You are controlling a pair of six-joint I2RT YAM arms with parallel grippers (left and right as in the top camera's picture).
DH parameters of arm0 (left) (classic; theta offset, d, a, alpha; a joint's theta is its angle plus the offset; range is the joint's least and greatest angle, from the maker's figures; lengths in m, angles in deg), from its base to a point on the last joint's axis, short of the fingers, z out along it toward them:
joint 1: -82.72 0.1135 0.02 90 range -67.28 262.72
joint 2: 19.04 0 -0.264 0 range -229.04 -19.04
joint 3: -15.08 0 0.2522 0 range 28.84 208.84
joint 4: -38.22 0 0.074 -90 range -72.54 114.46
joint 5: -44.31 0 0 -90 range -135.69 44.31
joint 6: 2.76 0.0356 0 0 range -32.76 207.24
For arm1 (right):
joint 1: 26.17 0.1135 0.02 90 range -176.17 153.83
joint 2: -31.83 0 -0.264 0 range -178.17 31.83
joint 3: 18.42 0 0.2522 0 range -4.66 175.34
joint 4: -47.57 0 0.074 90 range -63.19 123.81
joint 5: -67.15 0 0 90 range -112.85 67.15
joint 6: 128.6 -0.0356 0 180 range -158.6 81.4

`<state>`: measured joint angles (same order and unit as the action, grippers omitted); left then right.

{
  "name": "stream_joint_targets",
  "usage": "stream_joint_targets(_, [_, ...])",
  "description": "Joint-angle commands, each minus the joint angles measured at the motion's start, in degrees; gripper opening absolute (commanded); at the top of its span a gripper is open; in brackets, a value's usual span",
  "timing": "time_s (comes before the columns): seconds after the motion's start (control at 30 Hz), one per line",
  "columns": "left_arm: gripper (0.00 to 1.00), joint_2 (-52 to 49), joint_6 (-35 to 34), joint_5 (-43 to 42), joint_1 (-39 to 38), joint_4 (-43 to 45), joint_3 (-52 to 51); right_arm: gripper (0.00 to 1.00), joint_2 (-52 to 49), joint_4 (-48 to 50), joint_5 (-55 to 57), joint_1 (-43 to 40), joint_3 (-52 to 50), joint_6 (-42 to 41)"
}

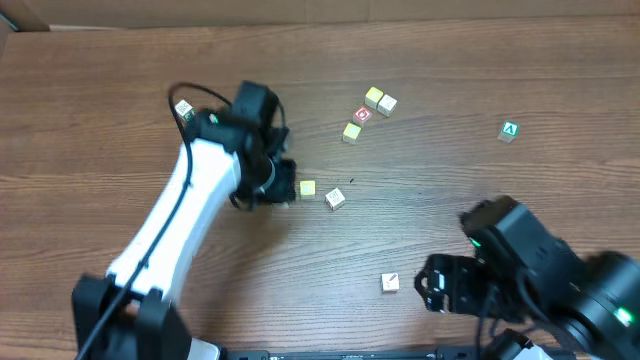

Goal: Flip 4 blocks

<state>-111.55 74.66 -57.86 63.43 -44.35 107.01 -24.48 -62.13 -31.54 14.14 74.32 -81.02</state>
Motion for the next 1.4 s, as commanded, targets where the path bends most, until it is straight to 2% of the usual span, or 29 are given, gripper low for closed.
stream_joint_targets(0.0, [0.04, 6.4, -9.7, -1.2, -6.2, 4.8, -9.2, 0.88, 3.3, -0.9, 1.4, 0.1, 1.6, -3.8])
stream_joint_targets(0.23, [0.04, 8.6, -30.7, -1.2, -22.2, 19.1, -23.5, 0.88, 6.2, -1.1, 0.1, 0.2, 1.6, -4.1])
stream_joint_targets(0.37, [0.04, 7.8, -38.8, -0.7, -29.4, 27.5, -27.4, 0.88, 6.2, -1.1, -0.4, 0.2, 1.6, -4.0])
stream_joint_targets(0.6, [0.04, 4.7, -50.7, 2.6, -33.5, 30.9, -28.0, 0.88, 6.2, -1.1, -0.6, 0.2, 1.6, -3.8])
stream_joint_targets(0.77, [0.04, 1.6, -54.7, 3.8, -33.6, 30.5, -28.3, 0.88, 6.2, -1.1, -0.6, 0.2, 1.6, -3.6])
stream_joint_targets(0.9, [0.05, -1.0, -52.2, 3.4, -33.7, 34.9, -28.3, 0.88, 6.2, -1.1, -0.6, 0.2, 1.6, -3.6])
stream_joint_targets(1.13, [0.04, -5.6, -51.6, 3.6, -36.4, 36.3, -28.3, 0.88, 6.2, -1.1, -0.6, 0.2, 1.6, -3.0])
stream_joint_targets(1.37, [0.04, -5.6, -50.0, 2.9, -36.8, 37.7, -28.3, 0.88, 6.2, -1.1, -0.6, 0.2, 1.6, -3.0])
